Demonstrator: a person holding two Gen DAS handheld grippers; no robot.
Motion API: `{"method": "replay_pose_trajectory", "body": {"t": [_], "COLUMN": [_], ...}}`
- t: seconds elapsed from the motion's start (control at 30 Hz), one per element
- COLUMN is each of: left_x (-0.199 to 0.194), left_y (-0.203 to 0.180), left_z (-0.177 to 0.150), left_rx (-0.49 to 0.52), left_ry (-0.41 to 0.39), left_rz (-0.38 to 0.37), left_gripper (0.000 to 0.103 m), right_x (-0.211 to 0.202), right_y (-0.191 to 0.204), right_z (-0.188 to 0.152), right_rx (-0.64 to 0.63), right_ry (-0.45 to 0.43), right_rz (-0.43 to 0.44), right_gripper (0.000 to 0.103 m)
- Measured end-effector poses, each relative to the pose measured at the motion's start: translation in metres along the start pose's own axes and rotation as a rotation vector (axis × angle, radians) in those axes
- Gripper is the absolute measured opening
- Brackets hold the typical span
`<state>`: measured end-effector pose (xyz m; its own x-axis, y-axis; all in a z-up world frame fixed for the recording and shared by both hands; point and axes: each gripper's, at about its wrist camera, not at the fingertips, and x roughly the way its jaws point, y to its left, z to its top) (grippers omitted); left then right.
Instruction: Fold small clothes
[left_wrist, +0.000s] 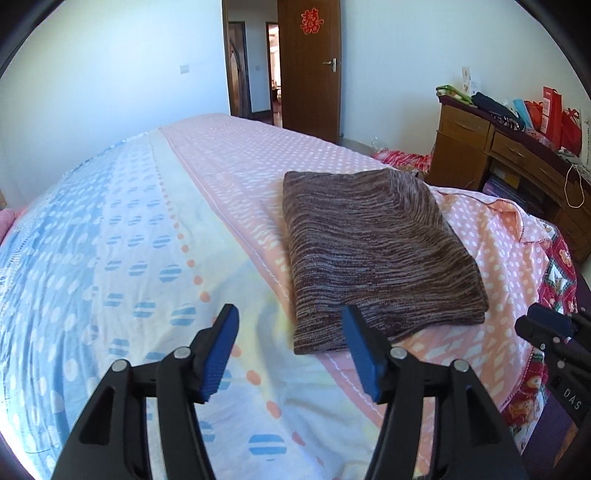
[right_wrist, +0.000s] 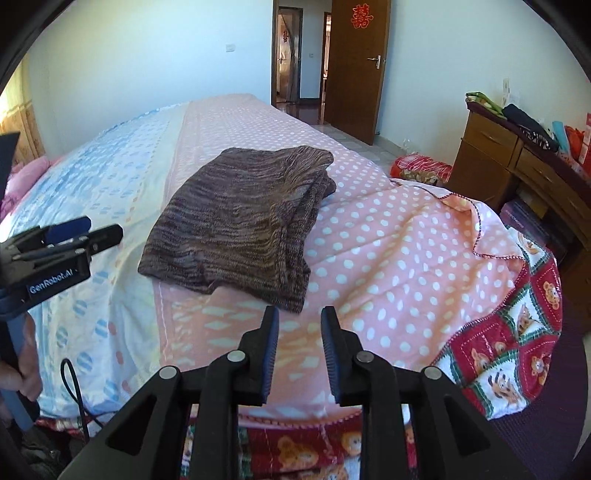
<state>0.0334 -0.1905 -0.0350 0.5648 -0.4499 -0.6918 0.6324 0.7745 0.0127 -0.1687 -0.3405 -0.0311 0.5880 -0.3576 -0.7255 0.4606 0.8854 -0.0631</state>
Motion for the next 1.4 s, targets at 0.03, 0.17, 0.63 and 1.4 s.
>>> {"method": "replay_pose_trajectory", "body": {"t": [0.03,0.17,0.63,1.4], "left_x": [-0.003,-0.018,-0.099,-0.147], "left_y": [-0.002,-0.005,-0.007,-0.005], "left_z": [-0.001,-0.010,-0.002,0.001], "left_rx": [0.006,0.024,0.022,-0.010], "left_ry": [-0.002,-0.017,-0.258,-0.364], "left_rz": [0.003,0.022,0.130,0.168], "left_gripper": [0.061,0.066,0.103,0.103], "right_x": [-0.002,-0.013,-0.091,-0.159], "right_y": [0.002,0.010,0.025,0.036], "right_z": [-0.002,-0.009,0.000,0.017], "right_rx": [-0.005,-0.027,-0.038,0.039], "right_ry": [0.005,0.025,-0.159,-0.437], "right_rz": [-0.003,-0.019,-0.038,-0.020], "right_gripper": [0.032,0.048,0.061,0.076]}}
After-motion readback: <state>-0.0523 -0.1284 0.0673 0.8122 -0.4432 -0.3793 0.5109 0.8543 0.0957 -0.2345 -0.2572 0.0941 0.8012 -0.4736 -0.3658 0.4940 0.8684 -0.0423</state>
